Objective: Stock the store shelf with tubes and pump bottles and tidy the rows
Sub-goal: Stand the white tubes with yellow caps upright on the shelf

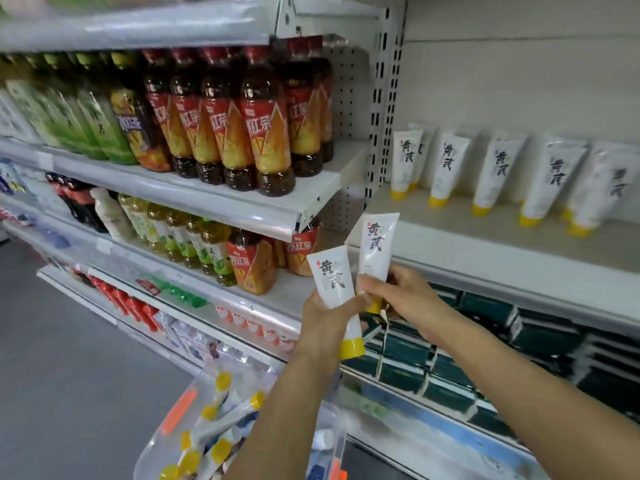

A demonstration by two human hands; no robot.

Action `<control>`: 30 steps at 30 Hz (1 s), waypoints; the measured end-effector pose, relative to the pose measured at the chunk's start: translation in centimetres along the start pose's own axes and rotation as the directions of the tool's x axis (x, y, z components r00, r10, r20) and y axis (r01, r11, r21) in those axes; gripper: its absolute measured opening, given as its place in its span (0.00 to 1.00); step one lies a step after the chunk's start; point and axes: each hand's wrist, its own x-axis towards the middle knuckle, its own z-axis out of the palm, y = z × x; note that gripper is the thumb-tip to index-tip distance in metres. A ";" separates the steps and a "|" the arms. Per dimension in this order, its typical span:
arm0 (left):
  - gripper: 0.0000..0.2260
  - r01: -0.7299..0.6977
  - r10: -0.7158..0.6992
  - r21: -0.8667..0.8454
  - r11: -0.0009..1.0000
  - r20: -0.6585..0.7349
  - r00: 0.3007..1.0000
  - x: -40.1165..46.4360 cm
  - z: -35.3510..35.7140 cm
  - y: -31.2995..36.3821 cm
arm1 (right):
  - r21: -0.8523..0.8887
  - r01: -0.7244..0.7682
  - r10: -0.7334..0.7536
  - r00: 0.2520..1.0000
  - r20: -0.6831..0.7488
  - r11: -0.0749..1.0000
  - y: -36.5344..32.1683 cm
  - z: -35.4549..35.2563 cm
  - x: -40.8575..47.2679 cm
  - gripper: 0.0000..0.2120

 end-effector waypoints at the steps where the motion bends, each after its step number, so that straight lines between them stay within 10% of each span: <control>1: 0.17 0.012 -0.012 -0.008 1.000 0.000 1.000 0.5 0.6 0.2 | 0.017 0.015 -0.015 1.000 -0.014 1.000 -0.4 -0.6 0.5 0.12; 16: 0.07 0.108 -0.106 -0.209 0.972 0.020 0.994 9.0 6.2 5.0 | -0.038 0.084 -0.092 0.933 -0.347 0.996 -3.4 -9.5 14.8 0.21; 30: 0.08 0.080 -0.088 -0.239 0.968 -0.021 0.996 11.6 7.8 6.0 | -0.185 0.122 -0.162 0.963 -0.217 0.975 -2.6 -9.5 18.6 0.22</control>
